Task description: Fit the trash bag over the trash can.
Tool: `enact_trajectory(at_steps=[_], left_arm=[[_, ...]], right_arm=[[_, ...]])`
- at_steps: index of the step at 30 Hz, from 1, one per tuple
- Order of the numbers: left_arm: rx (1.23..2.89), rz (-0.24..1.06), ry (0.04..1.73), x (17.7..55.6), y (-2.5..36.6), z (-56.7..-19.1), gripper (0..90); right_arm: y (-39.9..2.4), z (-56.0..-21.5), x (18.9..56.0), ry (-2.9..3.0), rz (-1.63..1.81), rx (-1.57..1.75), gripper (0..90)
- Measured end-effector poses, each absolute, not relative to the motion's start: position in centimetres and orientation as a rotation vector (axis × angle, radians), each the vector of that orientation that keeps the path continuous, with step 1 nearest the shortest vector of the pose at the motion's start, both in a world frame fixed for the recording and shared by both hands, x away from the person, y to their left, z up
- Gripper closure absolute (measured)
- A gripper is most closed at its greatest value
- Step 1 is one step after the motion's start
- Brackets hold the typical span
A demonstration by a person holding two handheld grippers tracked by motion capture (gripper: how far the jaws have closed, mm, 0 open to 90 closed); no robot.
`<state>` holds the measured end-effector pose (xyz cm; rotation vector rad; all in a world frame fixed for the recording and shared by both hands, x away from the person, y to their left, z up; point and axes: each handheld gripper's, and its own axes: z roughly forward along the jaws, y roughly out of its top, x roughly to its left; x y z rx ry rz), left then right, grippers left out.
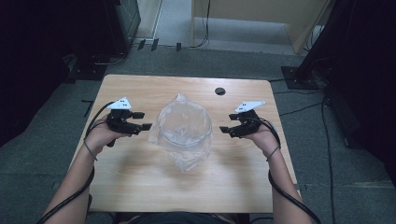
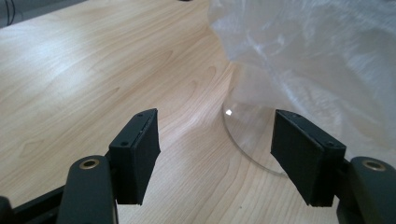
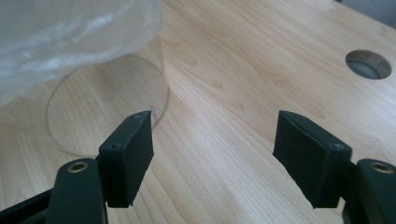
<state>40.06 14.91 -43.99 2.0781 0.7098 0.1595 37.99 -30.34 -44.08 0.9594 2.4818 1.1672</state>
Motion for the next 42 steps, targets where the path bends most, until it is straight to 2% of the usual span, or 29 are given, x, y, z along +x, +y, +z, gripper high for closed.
enact_trajectory(at_steps=[10, 19, 42], left_arm=[[2.094, 0.164, 0.742, 40.5, 14.8, -46.4, 21.1], [2.124, 0.241, 0.761, 40.9, 14.7, -48.5, 21.1], [2.193, 0.291, 0.750, 41.7, 14.4, -52.0, 21.1]], right_arm=[[-29.8, -46.2, 38.3, 2.518, 1.141, 0.951, 28.5], [-29.5, -48.3, 39.0, 2.509, 1.155, 0.988, 28.5], [-28.7, -51.4, 39.5, 2.573, 1.084, 0.923, 28.4]])
